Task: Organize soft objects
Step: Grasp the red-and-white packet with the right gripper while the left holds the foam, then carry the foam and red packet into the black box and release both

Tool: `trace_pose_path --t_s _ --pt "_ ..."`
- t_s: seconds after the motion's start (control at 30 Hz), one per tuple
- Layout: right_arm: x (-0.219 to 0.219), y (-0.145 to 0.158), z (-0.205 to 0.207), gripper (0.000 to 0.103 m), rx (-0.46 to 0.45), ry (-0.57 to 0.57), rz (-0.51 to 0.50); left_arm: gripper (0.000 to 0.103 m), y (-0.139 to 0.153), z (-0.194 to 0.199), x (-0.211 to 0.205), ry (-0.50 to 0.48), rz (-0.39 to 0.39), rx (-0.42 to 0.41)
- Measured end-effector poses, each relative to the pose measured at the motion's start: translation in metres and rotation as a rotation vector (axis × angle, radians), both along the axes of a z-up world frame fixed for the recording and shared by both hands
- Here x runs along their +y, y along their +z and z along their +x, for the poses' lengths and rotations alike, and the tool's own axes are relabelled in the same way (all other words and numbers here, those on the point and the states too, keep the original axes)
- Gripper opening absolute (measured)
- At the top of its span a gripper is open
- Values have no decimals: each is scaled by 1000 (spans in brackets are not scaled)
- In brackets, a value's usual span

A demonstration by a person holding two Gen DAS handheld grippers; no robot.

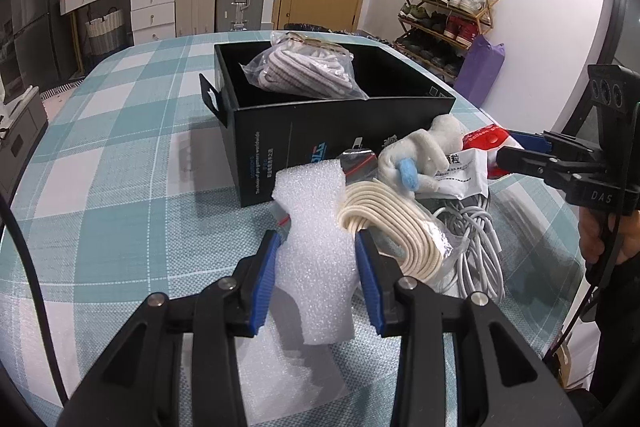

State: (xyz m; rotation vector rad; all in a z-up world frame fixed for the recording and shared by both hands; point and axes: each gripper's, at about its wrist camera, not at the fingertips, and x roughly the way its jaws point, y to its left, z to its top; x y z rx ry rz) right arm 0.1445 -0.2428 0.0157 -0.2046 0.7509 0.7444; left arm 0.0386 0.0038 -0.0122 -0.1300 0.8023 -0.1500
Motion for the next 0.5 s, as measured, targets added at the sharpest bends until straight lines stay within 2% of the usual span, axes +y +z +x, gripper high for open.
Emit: trace_pose_path --t_s 0.3,0.5 --pt "-15 16 -4 54 -36 -19 30 37 12 -9 1 18 16 -24" --pt "-18 28 -11 54 -63 -20 62 37 30 -17 1 25 15 -72"
